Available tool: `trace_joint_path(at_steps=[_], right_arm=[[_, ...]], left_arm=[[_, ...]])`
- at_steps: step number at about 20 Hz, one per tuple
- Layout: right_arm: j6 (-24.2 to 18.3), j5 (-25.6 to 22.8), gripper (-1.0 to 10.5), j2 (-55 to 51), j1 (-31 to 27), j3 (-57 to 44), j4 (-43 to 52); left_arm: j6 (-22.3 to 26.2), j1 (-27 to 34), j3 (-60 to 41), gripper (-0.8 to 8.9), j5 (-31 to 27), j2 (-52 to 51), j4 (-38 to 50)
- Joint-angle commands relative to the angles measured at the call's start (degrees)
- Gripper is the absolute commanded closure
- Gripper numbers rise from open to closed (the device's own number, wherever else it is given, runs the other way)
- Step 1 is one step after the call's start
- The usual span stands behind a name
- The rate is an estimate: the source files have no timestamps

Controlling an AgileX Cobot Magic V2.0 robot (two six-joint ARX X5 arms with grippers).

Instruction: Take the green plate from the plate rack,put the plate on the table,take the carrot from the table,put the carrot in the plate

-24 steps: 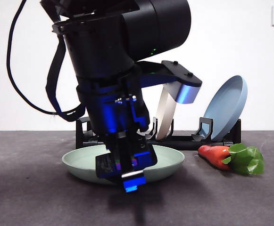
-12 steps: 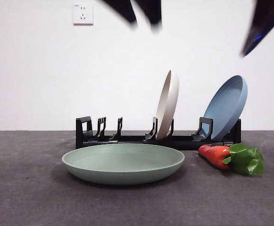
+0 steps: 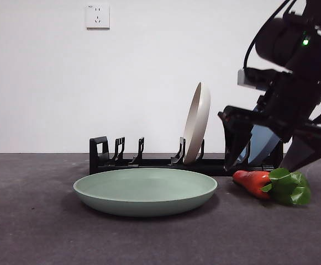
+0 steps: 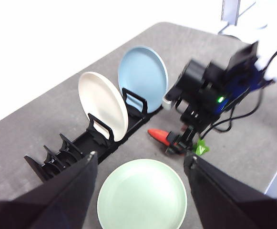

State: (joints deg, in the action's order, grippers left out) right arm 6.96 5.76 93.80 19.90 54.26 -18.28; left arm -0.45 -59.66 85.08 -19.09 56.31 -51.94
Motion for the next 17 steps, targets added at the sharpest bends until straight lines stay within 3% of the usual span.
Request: trace_joint_path(at_steps=[1, 5, 12, 17], right_arm=[[1.5, -0.7, 3.6, 1.5, 0.1, 0.0, 0.5], [3.4, -1.8, 3.6, 3.2, 0.1, 0.0, 0.4], [4.2, -1.3, 6.5, 3.7, 0.2, 0.0, 0.0], [4.2, -1.3, 7.5, 3.7, 0.2, 0.0, -1.4]], left_arm=[[-1.5, -0.1, -0.2, 4.99, -0.1, -0.8, -0.9], [-3.0, -0.1, -0.2, 4.99, 0.7, -1.6, -1.3], [-3.0, -0.1, -0.2, 4.99, 1.5, -2.2, -1.3], [-3.0, -0.1, -0.2, 4.99, 1.5, -2.2, -1.3]])
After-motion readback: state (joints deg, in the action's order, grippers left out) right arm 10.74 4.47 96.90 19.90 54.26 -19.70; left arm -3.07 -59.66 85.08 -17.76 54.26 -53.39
